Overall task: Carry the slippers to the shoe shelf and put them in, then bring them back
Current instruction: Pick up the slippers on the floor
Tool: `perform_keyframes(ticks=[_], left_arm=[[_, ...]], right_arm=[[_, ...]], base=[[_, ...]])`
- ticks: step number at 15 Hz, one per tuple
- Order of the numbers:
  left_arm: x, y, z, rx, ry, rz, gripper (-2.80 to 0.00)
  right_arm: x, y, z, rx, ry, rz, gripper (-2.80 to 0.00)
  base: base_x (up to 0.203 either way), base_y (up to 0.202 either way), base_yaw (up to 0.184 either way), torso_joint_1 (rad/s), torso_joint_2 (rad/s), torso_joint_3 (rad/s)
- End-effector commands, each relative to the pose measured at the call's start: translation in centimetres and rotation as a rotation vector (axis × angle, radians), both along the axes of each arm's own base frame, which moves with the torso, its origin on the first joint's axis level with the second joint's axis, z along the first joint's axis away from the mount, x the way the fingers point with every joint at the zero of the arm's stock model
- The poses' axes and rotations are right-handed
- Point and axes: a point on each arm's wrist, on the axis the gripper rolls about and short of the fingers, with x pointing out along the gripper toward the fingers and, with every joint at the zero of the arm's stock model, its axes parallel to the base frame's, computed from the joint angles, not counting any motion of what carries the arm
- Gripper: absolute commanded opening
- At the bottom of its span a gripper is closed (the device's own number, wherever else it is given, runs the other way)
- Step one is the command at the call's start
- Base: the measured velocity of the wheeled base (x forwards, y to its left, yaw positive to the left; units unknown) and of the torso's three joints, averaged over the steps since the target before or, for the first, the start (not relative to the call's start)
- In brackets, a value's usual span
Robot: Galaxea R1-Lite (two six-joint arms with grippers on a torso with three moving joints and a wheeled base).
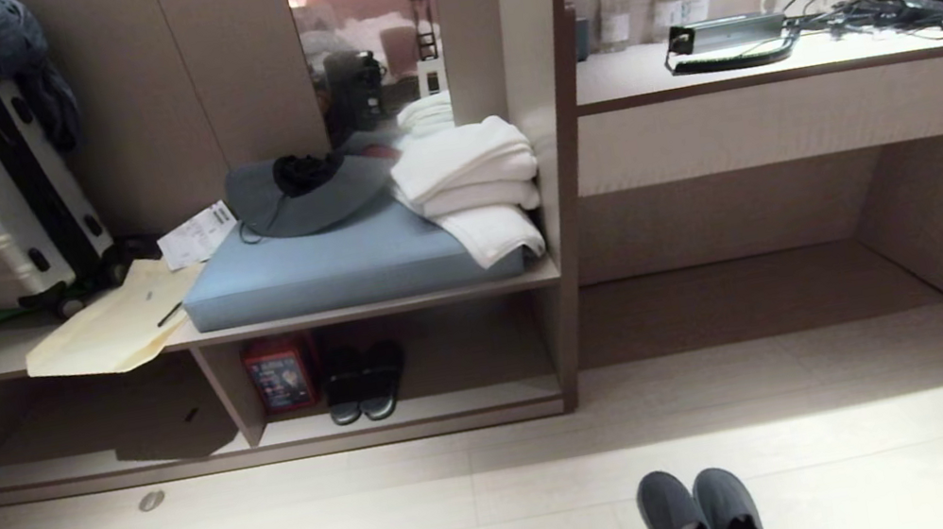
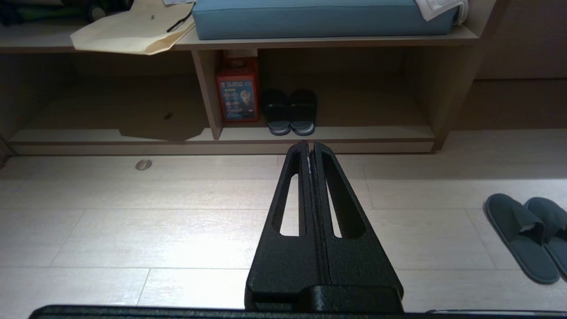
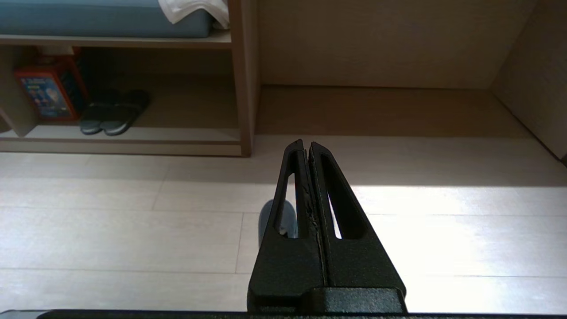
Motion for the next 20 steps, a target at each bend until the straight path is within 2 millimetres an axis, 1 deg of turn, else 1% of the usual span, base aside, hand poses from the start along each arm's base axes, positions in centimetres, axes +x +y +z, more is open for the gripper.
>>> perform_keyframes(ticks=[1, 7, 20], left_arm=[[0.00, 0.00, 0.00, 0.000, 0.000, 0.000, -2.80], [0.00, 0.00, 0.00, -0.003, 0.000, 0.000, -2.80], [0.01, 0.00, -0.04, -0.005, 0.001, 0.001, -2.80]], right_arm=[[0.00, 0.00, 0.00, 0.000, -0.001, 0.000, -2.80], [0.00, 0.00, 0.00, 0.000, -0.001, 0.000, -2.80], [0.00, 0.00, 0.00, -0.011, -0.001, -0.001, -2.80]], base=[[0.000, 0.000, 0.000, 0.000, 0.00, 0.000], [0.000, 0.000, 0.000, 0.000, 0.00, -0.010], [0.000, 0.000, 0.000, 0.003, 0.00, -0.193]])
